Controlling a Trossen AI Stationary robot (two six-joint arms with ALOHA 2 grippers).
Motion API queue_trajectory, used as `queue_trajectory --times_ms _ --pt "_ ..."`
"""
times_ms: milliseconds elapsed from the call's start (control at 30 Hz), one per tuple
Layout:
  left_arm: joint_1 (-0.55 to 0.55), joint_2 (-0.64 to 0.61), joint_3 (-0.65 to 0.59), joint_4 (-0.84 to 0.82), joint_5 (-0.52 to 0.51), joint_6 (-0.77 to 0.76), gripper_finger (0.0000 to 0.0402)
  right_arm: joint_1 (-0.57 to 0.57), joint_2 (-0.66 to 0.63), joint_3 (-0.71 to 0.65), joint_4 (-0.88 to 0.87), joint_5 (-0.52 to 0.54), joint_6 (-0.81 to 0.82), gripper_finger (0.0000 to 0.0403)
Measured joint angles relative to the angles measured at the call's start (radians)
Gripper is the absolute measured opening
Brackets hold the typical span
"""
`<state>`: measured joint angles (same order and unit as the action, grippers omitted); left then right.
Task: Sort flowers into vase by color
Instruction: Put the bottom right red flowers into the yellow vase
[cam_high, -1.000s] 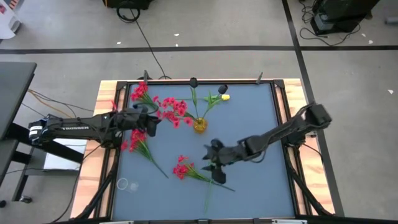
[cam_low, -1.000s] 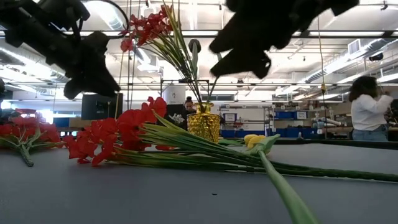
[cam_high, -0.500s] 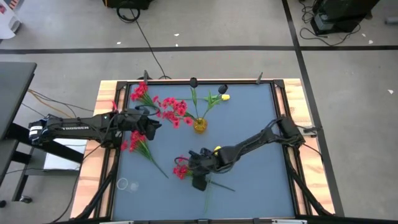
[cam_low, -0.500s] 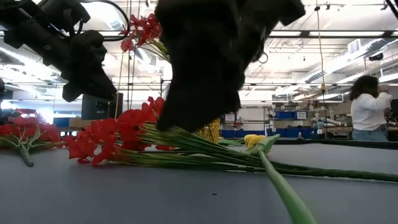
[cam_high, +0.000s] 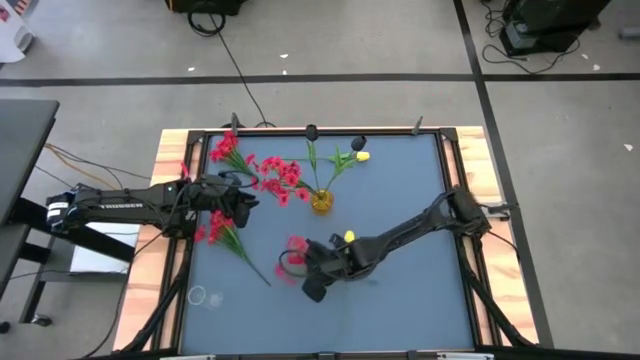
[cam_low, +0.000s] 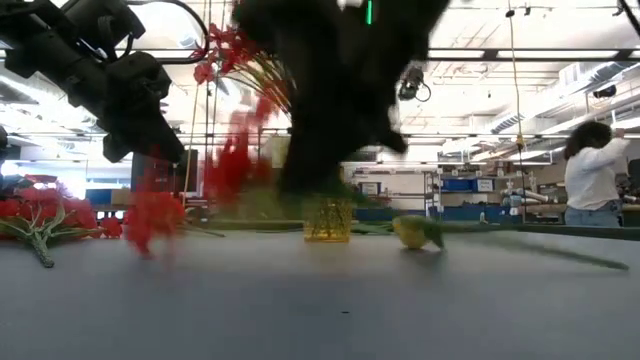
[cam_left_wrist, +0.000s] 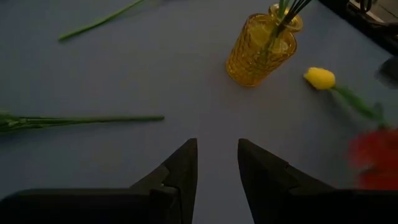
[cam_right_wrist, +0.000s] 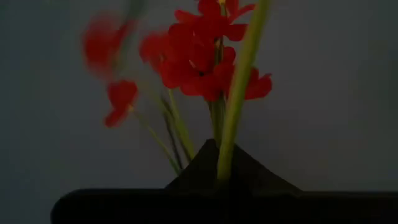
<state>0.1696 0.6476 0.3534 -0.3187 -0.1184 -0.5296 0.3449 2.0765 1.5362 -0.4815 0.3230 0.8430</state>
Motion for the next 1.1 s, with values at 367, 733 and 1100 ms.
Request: queue_trajectory --times_ms 367,733,1100 --pt "0.000 0.000 0.000 -0.030 0.000 -0.010 0.0121 0.071 -0.339 0.005 0.009 0.658 0.030 0.0015" --pt "0.000 0.000 0.000 -0.030 0.000 -0.028 0.0121 0.079 -0.459 0.003 0.394 0.940 -0.493 0.0013" --pt "0.000 0.000 0.000 -0.030 0.000 -0.046 0.0121 -0.045 -0.461 0.002 0.940 0.643 -0.961 0.0013"
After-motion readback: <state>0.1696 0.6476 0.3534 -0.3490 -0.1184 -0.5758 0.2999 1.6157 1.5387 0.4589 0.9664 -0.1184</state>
